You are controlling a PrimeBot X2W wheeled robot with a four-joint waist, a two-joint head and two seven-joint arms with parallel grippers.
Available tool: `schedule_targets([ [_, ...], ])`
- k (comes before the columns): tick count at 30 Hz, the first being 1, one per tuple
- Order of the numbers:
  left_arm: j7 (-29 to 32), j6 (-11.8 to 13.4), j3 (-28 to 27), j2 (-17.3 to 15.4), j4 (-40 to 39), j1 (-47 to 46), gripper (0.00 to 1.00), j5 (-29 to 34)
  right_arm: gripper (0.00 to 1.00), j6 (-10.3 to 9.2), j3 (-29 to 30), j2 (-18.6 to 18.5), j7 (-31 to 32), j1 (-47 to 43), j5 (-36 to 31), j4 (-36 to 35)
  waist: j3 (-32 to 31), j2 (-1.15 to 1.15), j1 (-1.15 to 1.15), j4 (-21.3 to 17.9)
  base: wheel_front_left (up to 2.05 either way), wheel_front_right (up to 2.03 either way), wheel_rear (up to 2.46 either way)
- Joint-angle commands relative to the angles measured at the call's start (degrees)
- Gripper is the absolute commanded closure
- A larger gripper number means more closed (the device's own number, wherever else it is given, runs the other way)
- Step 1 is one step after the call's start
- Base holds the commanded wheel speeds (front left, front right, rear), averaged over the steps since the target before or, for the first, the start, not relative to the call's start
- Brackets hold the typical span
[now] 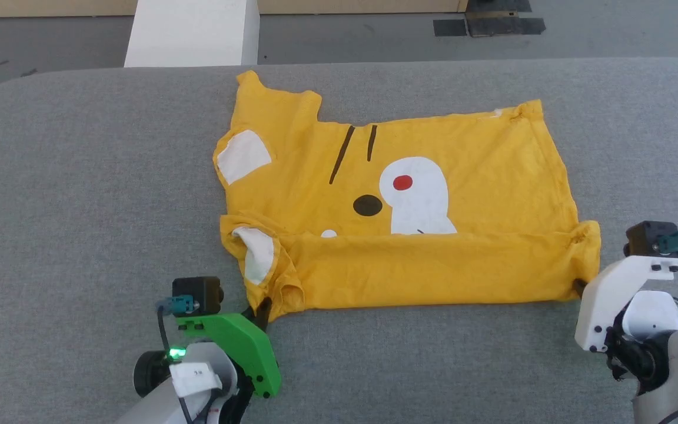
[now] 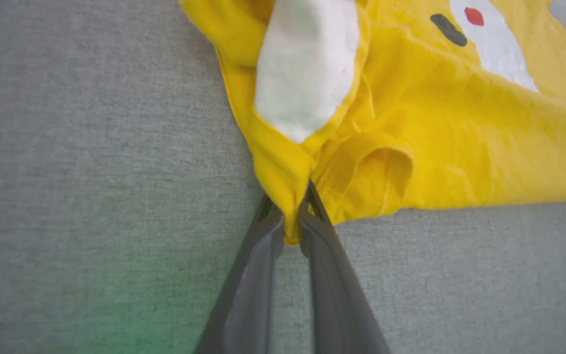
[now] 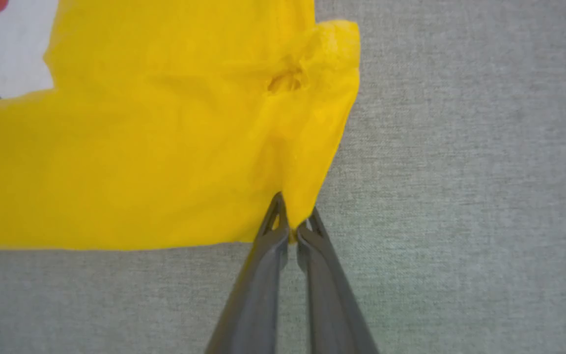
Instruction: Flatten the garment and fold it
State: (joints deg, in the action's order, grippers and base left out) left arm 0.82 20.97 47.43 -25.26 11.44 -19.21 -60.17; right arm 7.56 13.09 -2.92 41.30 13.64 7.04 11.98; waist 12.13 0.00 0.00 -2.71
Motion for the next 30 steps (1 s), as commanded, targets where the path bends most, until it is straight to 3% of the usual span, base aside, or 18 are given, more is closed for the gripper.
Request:
schedule_targets([
  [1, -0.7, -0.2, 0.3, -0.5, 0.7, -0.2, 1.00, 1.0, 1.00, -0.08, 0.1, 0.0, -1.3, -1.2, 0.0, -1.2, -0.5, 0.00, 0.00, 0.1, 0.00, 0.00, 0.00],
  [7, -1.0, 1.2, 0.4, -3.5, -2.5, 1.0, 1.00, 2.3, 1.00, -0.08, 1.3, 0.0, -3.6, -5.9, 2.6, -8.8, -2.6, 0.00, 0.00, -0.1, 0.00, 0.00, 0.00],
  [16, 5.1, 7.9, 2.3, -10.9, -13.5, 6.7, 1.00, 2.6, 1.00, -0.08, 4.2, 0.0, 1.3, -17.5, 6.0, -20.1, -4.0, 0.00, 0.00, -0.6, 0.00, 0.00, 0.00],
  [21, 7.2, 8.8, 3.5, -11.3, -15.9, 9.4, 1.00, 1.1, 1.00, -0.08, 4.8, 0.0, 2.3, -21.8, 8.3, -18.2, -3.4, 0.00, 0.00, -0.6, 0.00, 0.00, 0.00],
  [27, 7.5, 6.6, 4.2, -8.9, -12.2, 9.7, 1.00, -0.5, 1.00, -0.08, 3.0, 0.0, -2.5, -21.1, 9.3, -10.3, -3.2, 0.00, 0.00, -0.7, 0.00, 0.00, 0.00],
  [28, 7.6, 6.4, 4.2, -8.6, -11.8, 9.7, 0.82, -0.8, 1.00, -0.08, 2.8, 0.0, -3.3, -20.8, 9.3, -9.5, -3.3, 0.00, 0.00, -0.7, 0.00, 0.00, 0.00],
  [30, 7.5, 6.0, 4.2, -8.2, -11.1, 9.7, 0.00, -1.0, 0.52, -0.08, 2.0, 0.0, -5.1, -20.3, 9.4, -8.5, -3.5, 0.00, 0.00, -0.7, 0.00, 0.00, 0.00],
])
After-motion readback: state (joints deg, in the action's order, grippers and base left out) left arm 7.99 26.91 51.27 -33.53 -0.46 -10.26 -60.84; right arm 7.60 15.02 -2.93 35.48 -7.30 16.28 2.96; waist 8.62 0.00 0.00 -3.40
